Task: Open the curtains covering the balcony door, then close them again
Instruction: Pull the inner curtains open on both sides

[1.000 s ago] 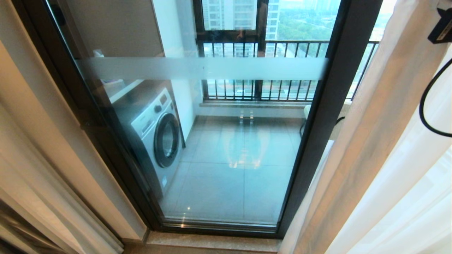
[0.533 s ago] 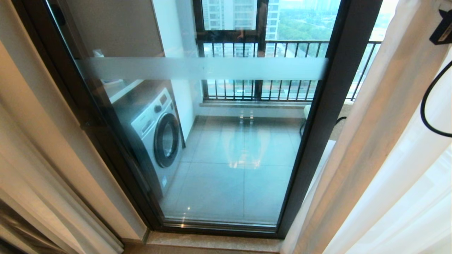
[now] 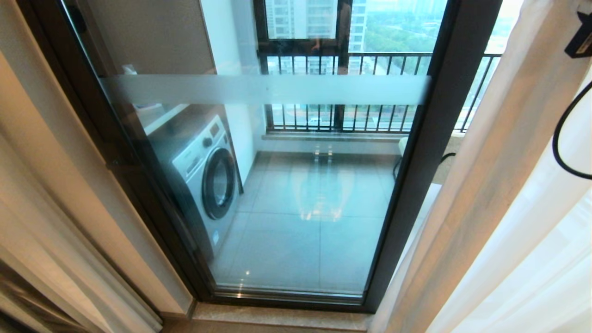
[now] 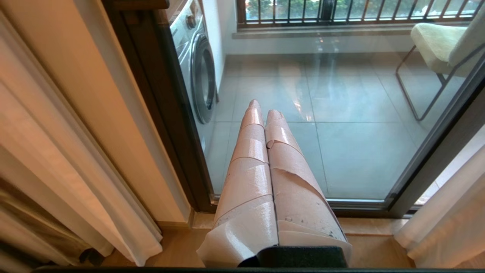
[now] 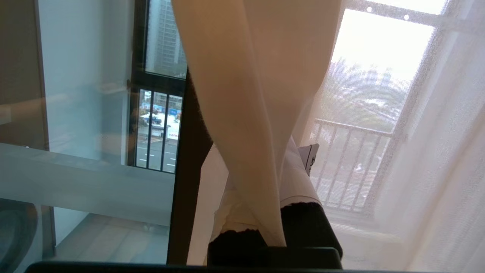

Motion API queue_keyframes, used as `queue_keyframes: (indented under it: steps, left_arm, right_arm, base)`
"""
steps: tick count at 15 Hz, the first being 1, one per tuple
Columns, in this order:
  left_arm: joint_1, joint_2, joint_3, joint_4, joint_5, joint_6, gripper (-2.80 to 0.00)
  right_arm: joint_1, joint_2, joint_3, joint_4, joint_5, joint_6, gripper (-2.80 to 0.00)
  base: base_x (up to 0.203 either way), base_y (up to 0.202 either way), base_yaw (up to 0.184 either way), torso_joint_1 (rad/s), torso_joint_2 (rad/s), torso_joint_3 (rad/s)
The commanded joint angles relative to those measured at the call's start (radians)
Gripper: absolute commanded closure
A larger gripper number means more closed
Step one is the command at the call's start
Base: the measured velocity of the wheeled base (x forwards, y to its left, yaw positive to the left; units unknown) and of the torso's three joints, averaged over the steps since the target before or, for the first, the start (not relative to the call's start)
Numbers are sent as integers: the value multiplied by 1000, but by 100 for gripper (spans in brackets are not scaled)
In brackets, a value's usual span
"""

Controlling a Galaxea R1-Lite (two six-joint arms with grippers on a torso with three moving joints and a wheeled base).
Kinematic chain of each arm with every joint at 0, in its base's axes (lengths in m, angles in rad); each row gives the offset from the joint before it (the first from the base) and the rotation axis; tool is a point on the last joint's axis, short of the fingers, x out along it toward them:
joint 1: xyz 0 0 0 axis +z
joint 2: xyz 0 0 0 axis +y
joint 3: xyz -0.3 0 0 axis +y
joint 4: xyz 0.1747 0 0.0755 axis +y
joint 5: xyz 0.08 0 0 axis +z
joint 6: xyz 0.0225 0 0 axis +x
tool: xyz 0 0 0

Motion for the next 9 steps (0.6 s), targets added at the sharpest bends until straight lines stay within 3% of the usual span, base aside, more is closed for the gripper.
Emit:
queue_keyframes:
  steps: [1,4,9]
  left_arm:
    - [1,0,0,0,0,1,0]
    - [0,0,0,0,0,1,0]
    - [0,0,0,0,0,1,0]
  right_arm:
    - [0,-1,0,-5,1,-1,0]
    - [-2,-3,0,-5,1,-1,0]
    - [-3,-7,5,-5,1,-1,0]
  base:
    - [0,0,0,0,0,0]
    - [-1,-70,-1,3,3,0]
    - [0,-184,3,1,2,3]
